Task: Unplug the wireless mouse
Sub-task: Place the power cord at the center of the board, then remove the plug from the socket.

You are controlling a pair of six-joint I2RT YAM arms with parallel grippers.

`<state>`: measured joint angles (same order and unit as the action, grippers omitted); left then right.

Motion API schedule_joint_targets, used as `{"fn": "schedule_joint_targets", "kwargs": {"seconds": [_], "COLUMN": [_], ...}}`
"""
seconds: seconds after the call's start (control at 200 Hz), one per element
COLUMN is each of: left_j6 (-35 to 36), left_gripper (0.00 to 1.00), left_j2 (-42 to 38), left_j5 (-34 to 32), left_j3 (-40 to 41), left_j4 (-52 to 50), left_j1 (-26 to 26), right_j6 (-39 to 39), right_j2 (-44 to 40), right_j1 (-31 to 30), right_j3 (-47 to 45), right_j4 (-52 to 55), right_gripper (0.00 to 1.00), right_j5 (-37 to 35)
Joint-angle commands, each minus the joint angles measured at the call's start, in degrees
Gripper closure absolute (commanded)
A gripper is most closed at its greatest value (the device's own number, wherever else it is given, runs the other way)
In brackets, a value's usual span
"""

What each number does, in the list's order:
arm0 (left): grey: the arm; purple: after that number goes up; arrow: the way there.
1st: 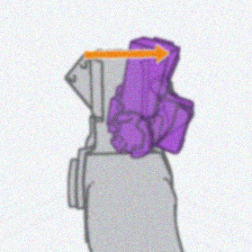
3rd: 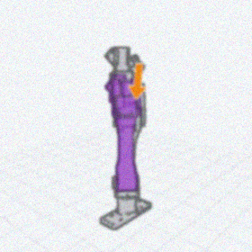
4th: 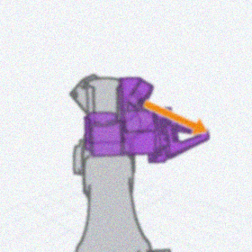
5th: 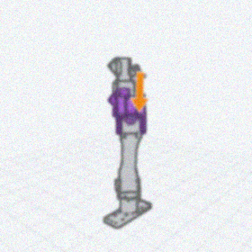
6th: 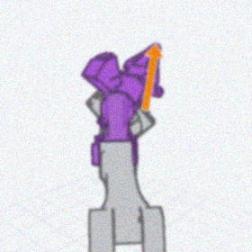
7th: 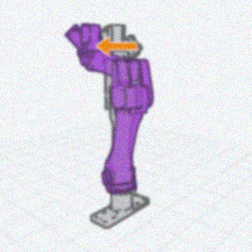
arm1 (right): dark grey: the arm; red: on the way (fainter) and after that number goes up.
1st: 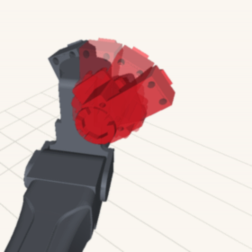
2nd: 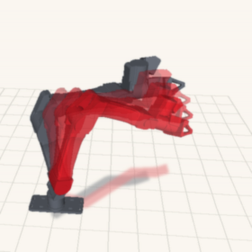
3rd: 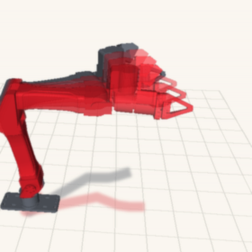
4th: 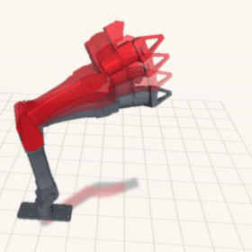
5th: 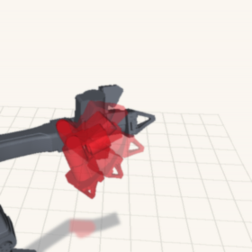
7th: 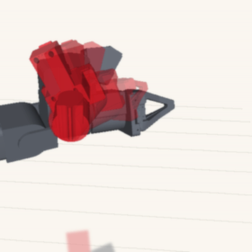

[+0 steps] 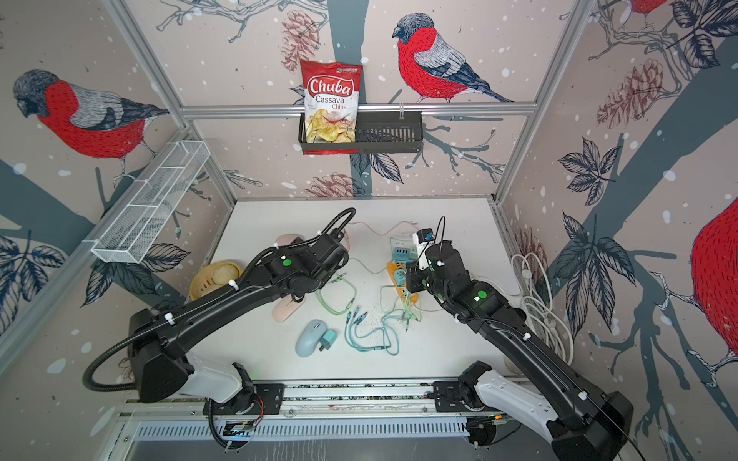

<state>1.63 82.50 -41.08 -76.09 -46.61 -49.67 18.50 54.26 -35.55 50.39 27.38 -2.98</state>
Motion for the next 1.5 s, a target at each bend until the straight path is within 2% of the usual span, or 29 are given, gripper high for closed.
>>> {"fn": "schedule_joint_targets", "kwargs": {"seconds": [0.0,0.1,0.21,0.31,0.445,0.515,0.555,0.656,0.801,0.856,1.146,1.326,1.416,1.496], "left_j6": [3.5,6.1,7.9,8.5,8.9,9.1,9.0,8.8,8.9,8.8,8.4,7.7,7.4,7.1], "left_gripper": [0.04,0.04,0.04,0.04,0.04,0.04,0.04,0.04,0.04,0.04,0.04,0.04,0.04,0.04], "left_j2": [-2.0,-4.0,-4.5,-6.2,-10.3,-11.7,-12.2,-12.2,-11.4,-11.2,-10.0,-9.2,-9.1,-9.2], "left_j5": [12.7,17.7,17.6,17.6,17.6,17.5,18.0,20.4,20.8,21.2,23.6,26.1,26.7,27.2], "left_j3": [1.9,5.6,7.8,11.1,15.2,16.2,16.3,16.3,16.0,16.0,15.9,15.8,15.7,15.9], "left_j4": [16.0,24.6,27.0,28.8,31.8,32.9,33.2,33.2,32.6,32.5,32.6,32.8,32.9,33.2], "left_j1": [-0.1,-0.1,0.1,0.4,1.0,1.5,1.9,3.2,4.0,4.2,4.6,4.6,4.6,4.6], "right_j6": [2.3,1.0,-1.0,-3.2,-4.7,-4.6,-4.3,-3.5,-2.7,-2.3,-2.6,-5.2,-1.5,-3.3], "right_j2": [0.3,3.9,9.9,16.7,27.0,31.5,33.6,37.9,39.3,38.2,30.0,30.2,27.3,23.0], "right_j1": [2.4,2.7,2.7,2.3,0.8,0.4,0.4,0.3,-0.3,-0.6,-1.6,-1.8,-1.4,0.0], "right_j3": [-2.8,-3.1,-1.6,0.5,3.8,5.5,6.4,8.6,11.0,12.0,13.1,11.6,7.5,2.3], "right_j4": [-2.3,-4.1,-6.0,-7.0,-7.5,-7.5,-7.5,-6.5,-5.3,-4.5,-1.5,3.3,1.2,-6.2], "right_gripper": [0.58,0.38,0.27,0.24,0.24,0.27,0.32,0.54,0.93,1.0,1.0,1.0,1.0,1.0], "right_j5": [0.8,2.0,3.3,4.5,-0.2,-2.8,-3.9,-5.6,-6.3,-7.8,-10.8,-3.1,-10.4,-0.5]}}
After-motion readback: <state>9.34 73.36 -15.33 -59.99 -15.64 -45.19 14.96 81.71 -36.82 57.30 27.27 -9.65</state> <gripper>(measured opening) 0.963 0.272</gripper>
